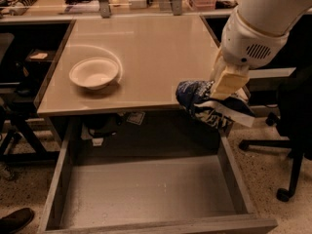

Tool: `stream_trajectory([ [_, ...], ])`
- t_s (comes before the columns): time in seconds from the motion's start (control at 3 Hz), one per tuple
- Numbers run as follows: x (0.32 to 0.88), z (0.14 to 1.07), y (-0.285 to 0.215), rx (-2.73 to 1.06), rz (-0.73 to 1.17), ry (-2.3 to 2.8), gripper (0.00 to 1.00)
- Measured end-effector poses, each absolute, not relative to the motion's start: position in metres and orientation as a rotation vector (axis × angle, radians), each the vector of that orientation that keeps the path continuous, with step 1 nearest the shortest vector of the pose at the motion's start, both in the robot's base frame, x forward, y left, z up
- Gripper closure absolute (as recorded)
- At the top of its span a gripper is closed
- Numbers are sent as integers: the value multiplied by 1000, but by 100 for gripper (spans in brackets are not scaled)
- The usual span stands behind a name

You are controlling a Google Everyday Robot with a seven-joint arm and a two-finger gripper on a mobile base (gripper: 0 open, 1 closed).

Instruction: Place blue chip bag into top drawer

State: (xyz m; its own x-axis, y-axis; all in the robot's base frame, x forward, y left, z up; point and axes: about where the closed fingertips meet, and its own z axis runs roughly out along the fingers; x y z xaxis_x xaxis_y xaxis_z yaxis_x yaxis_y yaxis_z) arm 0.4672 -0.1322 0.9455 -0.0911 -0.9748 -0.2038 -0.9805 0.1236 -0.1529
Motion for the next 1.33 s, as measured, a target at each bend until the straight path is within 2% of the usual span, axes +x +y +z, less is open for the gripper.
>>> stream_trajectory([
  [0.67, 405, 915, -81, -1987, 229, 2104, 100],
  [1.33, 395, 893, -70, -1993, 293, 2107, 100],
])
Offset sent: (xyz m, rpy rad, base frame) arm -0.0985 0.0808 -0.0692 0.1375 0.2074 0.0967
